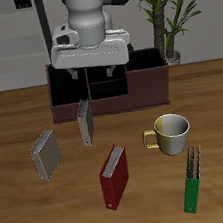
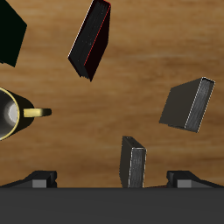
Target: Place the left yellow book into the back desk caddy's back compartment
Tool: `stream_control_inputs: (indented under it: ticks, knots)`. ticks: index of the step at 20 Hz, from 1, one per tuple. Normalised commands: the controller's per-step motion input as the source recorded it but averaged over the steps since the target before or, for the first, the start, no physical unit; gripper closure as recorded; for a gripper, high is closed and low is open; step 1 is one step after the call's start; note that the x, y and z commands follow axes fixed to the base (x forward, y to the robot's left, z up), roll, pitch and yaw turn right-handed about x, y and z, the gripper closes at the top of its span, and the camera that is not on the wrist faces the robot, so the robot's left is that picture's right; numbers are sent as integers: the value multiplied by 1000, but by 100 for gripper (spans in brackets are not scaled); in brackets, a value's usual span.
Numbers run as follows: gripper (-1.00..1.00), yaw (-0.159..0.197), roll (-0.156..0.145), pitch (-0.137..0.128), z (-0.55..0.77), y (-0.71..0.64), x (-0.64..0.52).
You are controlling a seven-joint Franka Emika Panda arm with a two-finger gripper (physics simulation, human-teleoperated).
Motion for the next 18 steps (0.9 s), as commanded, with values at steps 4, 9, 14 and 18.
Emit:
stream_control_inputs:
  ticks: [4,9,14,18]
  knots:
    - [-100,7,4,-12,-155,-208,-119]
    - [-100,-4,-6,-25,-221,-282,-149]
    - [-100,-29,-14,-39,-168,-178,-145]
    - [-100,-11,-1,-56,-274,-63,-236]
